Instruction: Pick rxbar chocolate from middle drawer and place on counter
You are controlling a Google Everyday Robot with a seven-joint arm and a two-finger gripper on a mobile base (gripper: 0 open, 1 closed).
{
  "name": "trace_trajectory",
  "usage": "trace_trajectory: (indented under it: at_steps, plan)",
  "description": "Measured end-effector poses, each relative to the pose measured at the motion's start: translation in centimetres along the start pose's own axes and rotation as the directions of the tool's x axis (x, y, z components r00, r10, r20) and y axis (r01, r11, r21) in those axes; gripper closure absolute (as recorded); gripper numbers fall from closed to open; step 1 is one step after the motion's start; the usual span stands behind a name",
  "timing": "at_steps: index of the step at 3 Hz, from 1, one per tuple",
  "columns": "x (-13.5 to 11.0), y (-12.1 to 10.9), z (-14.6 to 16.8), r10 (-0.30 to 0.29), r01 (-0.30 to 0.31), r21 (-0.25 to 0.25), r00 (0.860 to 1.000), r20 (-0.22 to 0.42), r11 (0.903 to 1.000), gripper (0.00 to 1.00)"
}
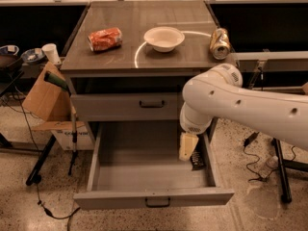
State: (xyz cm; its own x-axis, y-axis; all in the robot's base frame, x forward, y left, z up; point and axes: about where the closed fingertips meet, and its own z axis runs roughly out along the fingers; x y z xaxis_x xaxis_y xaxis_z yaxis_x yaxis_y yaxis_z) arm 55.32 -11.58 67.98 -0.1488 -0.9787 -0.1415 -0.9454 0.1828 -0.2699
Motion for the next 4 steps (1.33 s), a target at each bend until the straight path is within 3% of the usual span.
trace_trajectory:
  at_steps: [1,3,4]
  plan:
    - [0.0,-1.1,2.3,0.028,-0.025,0.031,0.994,-0.106,0.9992,0.0]
    - [-0.2,-1.7,3.2,0.001,0.003,0.034,0.991,-0.135,0.9994,0.0]
    - [1.0,-3.3,5.7,-0.027,0.032,0.032,0.986,-0.162,0.999,0.0]
